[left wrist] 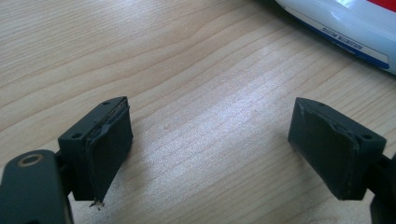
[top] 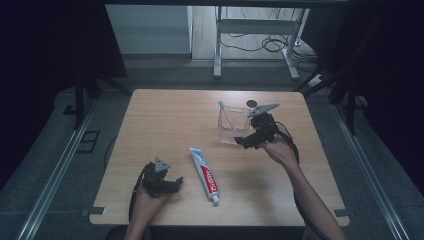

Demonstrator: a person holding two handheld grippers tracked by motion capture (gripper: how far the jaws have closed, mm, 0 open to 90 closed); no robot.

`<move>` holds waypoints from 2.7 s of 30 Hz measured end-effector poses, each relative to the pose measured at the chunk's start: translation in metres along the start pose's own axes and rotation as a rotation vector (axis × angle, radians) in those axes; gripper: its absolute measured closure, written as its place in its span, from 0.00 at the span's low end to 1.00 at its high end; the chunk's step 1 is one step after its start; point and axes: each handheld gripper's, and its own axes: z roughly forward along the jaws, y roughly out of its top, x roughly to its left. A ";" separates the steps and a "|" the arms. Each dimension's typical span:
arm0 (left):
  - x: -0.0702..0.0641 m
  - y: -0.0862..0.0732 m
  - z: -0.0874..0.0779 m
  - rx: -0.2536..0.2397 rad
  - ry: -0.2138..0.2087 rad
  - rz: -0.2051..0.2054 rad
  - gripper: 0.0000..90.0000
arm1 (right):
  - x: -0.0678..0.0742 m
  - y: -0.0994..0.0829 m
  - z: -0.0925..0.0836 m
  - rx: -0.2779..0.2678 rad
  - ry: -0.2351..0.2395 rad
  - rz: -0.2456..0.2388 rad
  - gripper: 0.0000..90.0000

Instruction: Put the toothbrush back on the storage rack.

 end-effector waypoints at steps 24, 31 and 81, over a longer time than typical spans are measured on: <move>0.000 0.000 0.000 0.000 0.000 0.003 0.15 | 0.003 -0.043 -0.027 -0.036 -0.013 0.026 0.00; 0.000 0.000 0.000 -0.005 0.001 -0.004 0.15 | 0.004 -0.059 -0.035 -0.031 -0.029 0.022 0.00; 0.000 0.000 0.000 -0.001 0.001 0.001 0.15 | 0.030 -0.190 -0.021 0.041 -0.066 0.130 0.00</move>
